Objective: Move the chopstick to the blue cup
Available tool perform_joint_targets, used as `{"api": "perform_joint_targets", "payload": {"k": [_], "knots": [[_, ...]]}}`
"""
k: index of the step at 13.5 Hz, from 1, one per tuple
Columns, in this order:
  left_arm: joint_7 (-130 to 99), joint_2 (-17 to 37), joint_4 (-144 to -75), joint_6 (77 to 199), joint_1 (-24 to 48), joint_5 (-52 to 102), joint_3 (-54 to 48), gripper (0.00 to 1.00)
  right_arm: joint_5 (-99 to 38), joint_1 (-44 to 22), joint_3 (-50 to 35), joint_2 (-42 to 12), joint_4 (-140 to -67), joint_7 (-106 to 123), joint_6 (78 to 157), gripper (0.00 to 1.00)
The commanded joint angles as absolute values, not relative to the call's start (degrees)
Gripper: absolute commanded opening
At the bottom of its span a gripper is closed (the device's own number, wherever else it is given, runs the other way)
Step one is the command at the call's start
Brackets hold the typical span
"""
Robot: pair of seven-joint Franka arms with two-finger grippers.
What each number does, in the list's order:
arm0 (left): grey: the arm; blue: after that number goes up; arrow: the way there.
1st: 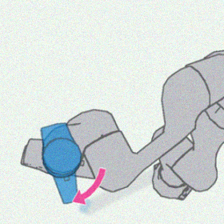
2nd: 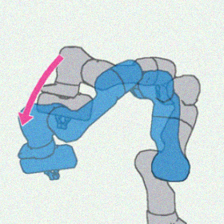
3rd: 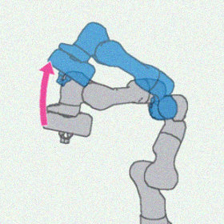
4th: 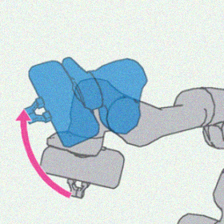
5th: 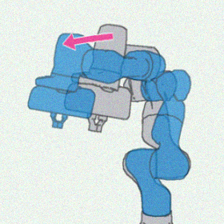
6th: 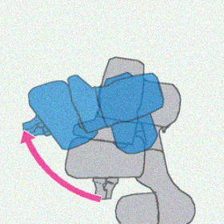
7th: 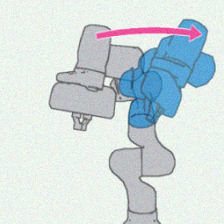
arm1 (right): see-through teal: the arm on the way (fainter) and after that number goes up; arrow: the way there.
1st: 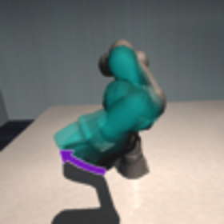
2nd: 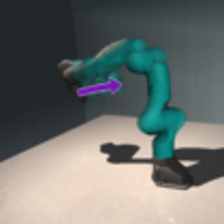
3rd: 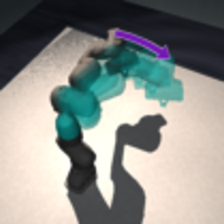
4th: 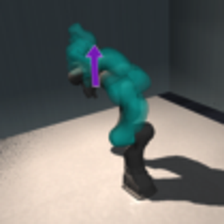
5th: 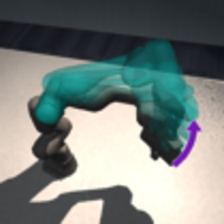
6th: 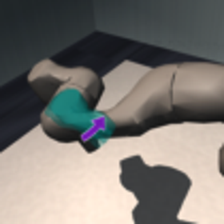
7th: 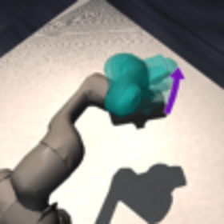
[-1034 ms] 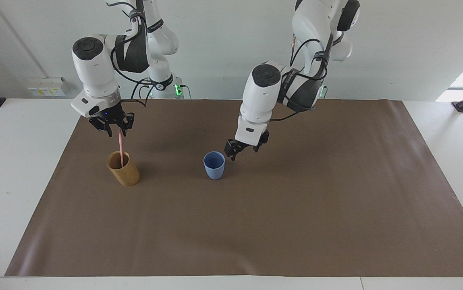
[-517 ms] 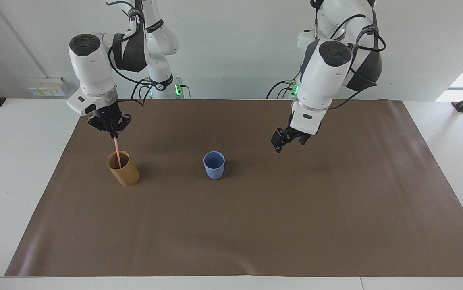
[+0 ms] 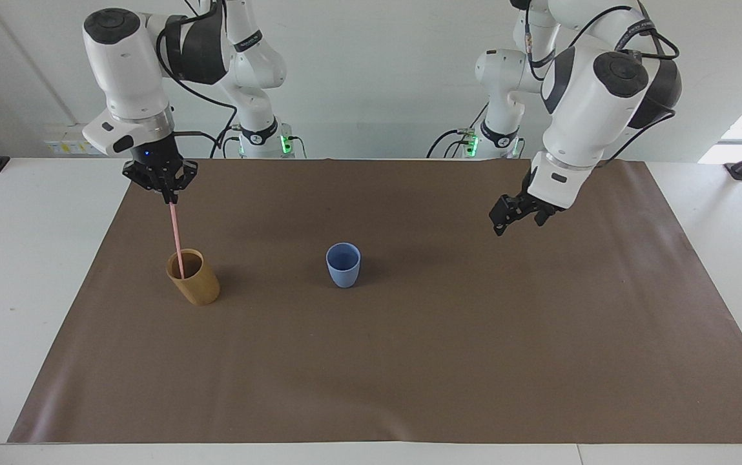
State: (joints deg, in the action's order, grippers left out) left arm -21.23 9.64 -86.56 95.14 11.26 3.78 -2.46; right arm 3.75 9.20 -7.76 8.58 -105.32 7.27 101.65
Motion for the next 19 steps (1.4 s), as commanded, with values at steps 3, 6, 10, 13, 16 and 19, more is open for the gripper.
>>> {"api": "perform_joint_targets", "payload": {"k": [3,6,10,13,16,19], "knots": [[-4.1,5.8,-88.6,89.3,4.0,3.1,-3.1,1.00,-1.7,9.4,-8.6,7.9,-98.5,6.2,96.3,0.00],[2.6,4.4,-89.2,87.8,0.1,3.0,-3.1,1.00,-3.9,5.8,-8.8,7.8,-94.5,-3.9,90.5,0.00],[2.8,4.0,-89.4,88.8,-0.6,1.5,-3.1,1.00,-9.9,0.0,-8.8,7.6,-94.1,-24.7,90.4,0.00],[2.9,4.2,-89.0,89.2,-0.3,1.8,-3.1,1.00,-14.7,-3.9,-8.8,4.9,-94.1,-40.0,91.0,0.00],[3.3,4.2,-88.5,91.0,-0.8,1.2,-3.0,1.00,-19.9,-5.9,-8.8,2.9,-94.1,-51.2,92.0,0.00],[3.1,0.1,-86.4,85.7,0.2,-3.7,-3.5,1.00,-21.6,-8.4,-8.8,-0.2,-94.1,-57.0,94.2,0.00]]}}
